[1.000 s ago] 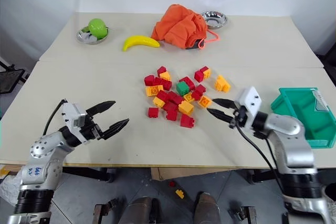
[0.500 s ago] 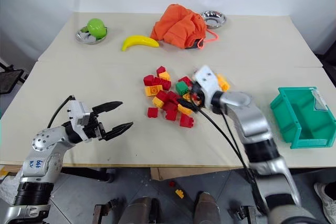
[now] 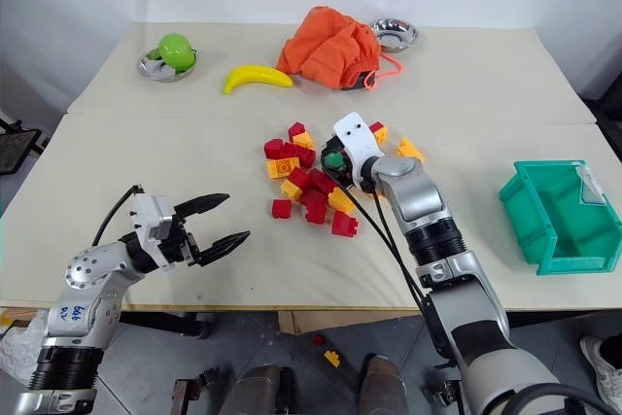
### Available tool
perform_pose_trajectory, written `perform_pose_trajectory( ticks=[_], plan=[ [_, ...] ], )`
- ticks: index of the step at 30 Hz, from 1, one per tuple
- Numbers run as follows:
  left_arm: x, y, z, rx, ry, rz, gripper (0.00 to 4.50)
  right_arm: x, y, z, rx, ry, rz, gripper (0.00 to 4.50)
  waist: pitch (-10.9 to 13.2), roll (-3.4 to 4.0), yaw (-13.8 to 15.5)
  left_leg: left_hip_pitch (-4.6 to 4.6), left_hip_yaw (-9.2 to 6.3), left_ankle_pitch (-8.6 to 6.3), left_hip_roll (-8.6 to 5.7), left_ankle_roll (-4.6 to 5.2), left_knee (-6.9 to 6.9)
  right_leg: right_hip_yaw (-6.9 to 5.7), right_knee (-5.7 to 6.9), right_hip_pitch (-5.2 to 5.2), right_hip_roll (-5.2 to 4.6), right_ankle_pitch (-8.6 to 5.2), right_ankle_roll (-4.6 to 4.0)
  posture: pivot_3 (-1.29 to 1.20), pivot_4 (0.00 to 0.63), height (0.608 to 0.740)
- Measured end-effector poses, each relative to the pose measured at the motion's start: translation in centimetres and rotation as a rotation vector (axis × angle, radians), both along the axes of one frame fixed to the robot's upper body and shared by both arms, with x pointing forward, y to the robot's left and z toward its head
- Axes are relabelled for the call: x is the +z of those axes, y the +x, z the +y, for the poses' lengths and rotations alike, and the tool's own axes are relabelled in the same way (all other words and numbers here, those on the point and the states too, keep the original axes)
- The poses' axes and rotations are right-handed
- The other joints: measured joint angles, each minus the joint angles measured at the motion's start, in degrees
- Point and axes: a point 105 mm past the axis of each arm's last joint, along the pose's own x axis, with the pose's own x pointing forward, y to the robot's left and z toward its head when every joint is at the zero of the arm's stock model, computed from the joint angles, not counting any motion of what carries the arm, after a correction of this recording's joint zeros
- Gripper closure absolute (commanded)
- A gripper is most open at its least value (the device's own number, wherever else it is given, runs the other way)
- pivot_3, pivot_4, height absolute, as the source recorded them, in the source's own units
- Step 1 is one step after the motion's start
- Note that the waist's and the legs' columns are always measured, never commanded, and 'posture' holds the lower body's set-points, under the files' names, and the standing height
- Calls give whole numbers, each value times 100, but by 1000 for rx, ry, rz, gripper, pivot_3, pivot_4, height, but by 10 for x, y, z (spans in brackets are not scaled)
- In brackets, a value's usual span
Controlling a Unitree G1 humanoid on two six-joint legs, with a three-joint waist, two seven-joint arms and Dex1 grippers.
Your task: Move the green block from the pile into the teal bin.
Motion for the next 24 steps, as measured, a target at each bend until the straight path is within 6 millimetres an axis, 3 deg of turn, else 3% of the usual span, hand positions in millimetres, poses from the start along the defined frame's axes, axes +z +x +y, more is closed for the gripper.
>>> perform_pose_trajectory(
  ticks=[2, 3, 7, 11, 13, 15, 17, 19, 21, 24],
  plan=[
    [0, 0, 0, 2, -1, -1, 0, -4, -1, -2, -6, 5, 20, 2910, 0, 0, 0, -1, 1, 0, 0, 0, 0, 0, 0, -2, 0, 0, 0, 0, 150, 740],
    [0, 0, 0, 2, -1, -2, 0, -4, -1, -2, -6, 8, 25, 3034, 0, 0, 0, -1, 3, 0, 0, 0, -1, 3, 0, -4, 0, 0, 0, 0, 150, 740],
    [2, 2, -3, -6, -13, -10, 0, 0, -3, -4, 19, 35, 3, 3031, 0, 0, 16, -4, 4, 0, -1, 0, -1, 4, -1, -6, 0, 0, 0, 0, 150, 740],
    [13, 6, -15, -43, -51, -46, 0, 35, -18, -18, 137, 222, -177, 3031, 1, -1, 39, -12, 4, -1, -3, 2, 0, 4, -4, -10, -1, 0, 0, 0, 150, 740],
    [19, 7, -23, -70, -84, -60, 0, 59, -29, -43, 140, 275, -305, 3031, 1, -1, 56, -12, 5, -2, -3, 3, -1, 4, -6, -9, -1, 0, 1, 0, 150, 740],
    [20, 8, -32, -108, -87, -64, 0, 77, -41, -80, 95, 322, -418, 3031, 1, -2, 85, -12, 6, -3, -3, 4, -1, 3, -9, -8, -1, 0, 1, 0, 150, 740],
    [20, 7, -39, -138, -90, -66, 0, 89, -57, -107, 75, 365, -507, 3031, 1, -2, 114, -11, 9, -3, -3, 4, -3, 3, -10, -9, 0, 0, 1, 0, 150, 740],
    [21, 2, -63, -247, -48, -100, 0, 95, -81, -147, 4, 317, -585, 3031, 1, -2, 173, -11, 12, -3, -3, 5, 0, 4, -11, -7, -1, 1, 1, 0, 150, 740],
    [20, -1, -73, -292, -39, -110, 0, 97, -91, -166, -45, 289, -609, 3031, 1, -2, 174, -10, 18, -4, -3, 6, 3, 9, -10, -6, -1, 1, 2, 0, 150, 740],
    [30, 2, -107, -404, -96, -135, 0, 83, -119, -230, -279, 160, -591, 3031, 1, -2, 289, -6, 21, -5, -4, 8, 8, 10, -11, -1, -1, 1, 3, 0, 150, 740]
  ],
)
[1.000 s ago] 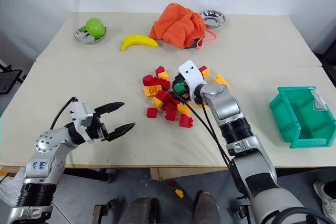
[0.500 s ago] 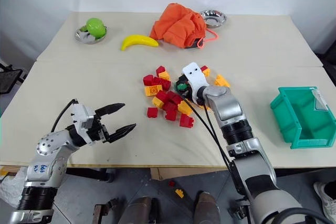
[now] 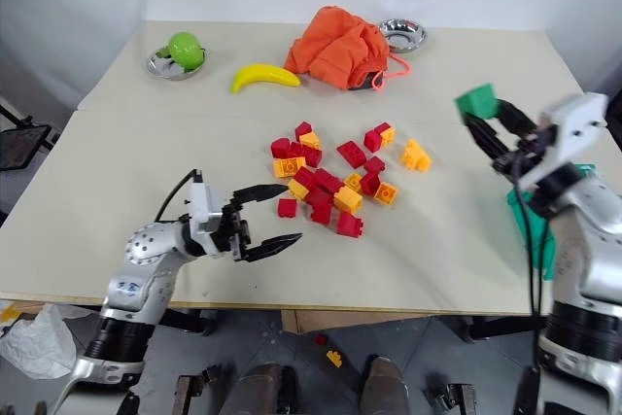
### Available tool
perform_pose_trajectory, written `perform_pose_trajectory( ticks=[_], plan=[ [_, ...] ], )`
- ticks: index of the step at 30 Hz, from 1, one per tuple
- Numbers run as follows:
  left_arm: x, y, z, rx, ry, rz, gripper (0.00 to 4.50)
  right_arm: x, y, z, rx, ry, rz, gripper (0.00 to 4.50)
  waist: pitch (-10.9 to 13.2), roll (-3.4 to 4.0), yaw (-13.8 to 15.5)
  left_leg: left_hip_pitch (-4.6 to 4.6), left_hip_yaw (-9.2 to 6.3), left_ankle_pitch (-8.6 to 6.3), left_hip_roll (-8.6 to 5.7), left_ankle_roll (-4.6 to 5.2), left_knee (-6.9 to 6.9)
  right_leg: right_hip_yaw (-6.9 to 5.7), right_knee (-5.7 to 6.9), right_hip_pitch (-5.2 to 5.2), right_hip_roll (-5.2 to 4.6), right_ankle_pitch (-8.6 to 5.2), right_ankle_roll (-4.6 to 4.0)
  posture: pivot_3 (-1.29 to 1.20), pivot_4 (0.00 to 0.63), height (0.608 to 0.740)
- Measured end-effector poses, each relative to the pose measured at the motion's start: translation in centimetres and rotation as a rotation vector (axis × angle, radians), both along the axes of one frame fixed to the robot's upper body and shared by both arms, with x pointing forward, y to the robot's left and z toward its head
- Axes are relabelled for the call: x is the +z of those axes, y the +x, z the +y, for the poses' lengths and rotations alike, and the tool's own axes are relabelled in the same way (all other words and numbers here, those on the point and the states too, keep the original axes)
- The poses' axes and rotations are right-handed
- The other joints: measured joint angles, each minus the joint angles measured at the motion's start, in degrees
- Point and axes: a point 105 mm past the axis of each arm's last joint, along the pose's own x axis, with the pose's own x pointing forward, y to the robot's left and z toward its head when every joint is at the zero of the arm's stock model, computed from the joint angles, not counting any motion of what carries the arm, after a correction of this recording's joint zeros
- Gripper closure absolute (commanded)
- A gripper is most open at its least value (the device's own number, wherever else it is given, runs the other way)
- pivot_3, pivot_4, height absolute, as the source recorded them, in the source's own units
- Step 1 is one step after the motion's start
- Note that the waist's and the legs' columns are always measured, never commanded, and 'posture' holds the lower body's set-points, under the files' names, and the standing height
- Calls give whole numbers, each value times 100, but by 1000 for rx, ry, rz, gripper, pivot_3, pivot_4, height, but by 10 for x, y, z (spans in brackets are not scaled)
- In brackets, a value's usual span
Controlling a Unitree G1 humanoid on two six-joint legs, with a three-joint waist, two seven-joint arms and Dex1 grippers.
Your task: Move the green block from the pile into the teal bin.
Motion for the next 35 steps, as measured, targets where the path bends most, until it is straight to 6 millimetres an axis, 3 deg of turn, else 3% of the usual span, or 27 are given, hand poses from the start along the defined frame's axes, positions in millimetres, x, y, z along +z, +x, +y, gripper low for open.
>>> perform_pose_trajectory(
  ticks=[4, 8, 12, 17, 21, 23, 25, 27, 30, 35],
  plan=[
    [2, 6, -14, -56, -11, 2, 0, -21, -27, -51, -234, -22, 83, 3031, 0, 0, -5, 10, 16, -1, 1, 1, -5, 14, -1, -1, 2, 1, 1, 0, 150, 740],
    [1, 10, -18, -71, -1, 3, 0, -39, -37, -74, -355, -22, 140, 3031, -1, 1, -87, 25, 31, -1, 2, 2, -8, 32, 4, 0, 2, 1, 1, 0, 150, 740],
    [-3, 12, -13, -57, 19, 15, 0, -47, -38, -82, -390, 8, 162, 1725, 0, 1, -107, 25, 31, -2, 2, 4, -7, 34, 4, 0, 2, 1, 2, 0, 150, 740],
    [-5, 20, 14, 40, 38, 30, 0, -51, -37, -87, -404, 31, 167, 17, 0, 1, -108, 25, 30, -2, 2, 5, -6, 34, 4, 0, 1, 1, 3, 0, 150, 740],
    [-6, 28, 37, 152, 31, 43, 0, -37, -27, -66, -264, 28, 132, 17, 0, 1, -127, 27, 29, -3, 3, 5, -6, 36, 4, 0, 2, 1, 3, 0, 150, 740],
    [-7, 32, 47, 212, 27, 53, 0, -28, -20, -38, -119, 14, 105, 17, 0, 1, -135, 28, 29, -3, 5, 4, -6, 36, 5, 0, 3, 1, 3, 0, 150, 740],
    [-11, 34, 64, 295, 30, 73, 0, -28, -12, 5, 79, -26, 109, 17, 0, 1, -143, 30, 29, -3, 9, 4, -8, 36, 6, 1, 6, 1, 2, 0, 150, 740],
    [-19, 35, 85, 382, 37, 107, 0, -43, -9, 49, 274, -69, 142, 17, 1, -1, -148, 31, 29, -4, 12, 3, -9, 35, 3, 0, 10, 1, 2, 0, 150, 740],
    [-28, 34, 112, 492, 42, 152, 0, -75, -8, 93, 453, -75, 217, 17, 3, -4, -85, 23, 26, -7, 6, 7, 0, 34, 5, 0, 5, 2, 4, 0, 150, 740],
    [-45, 25, 136, 598, 120, 156, 0, -99, -3, 106, 506, -72, 212, 17, 4, -7, 15, 24, 27, -14, 3, 14, 8, 35, -4, 8, 4, 6, 11, 0, 150, 740]
  ],
)
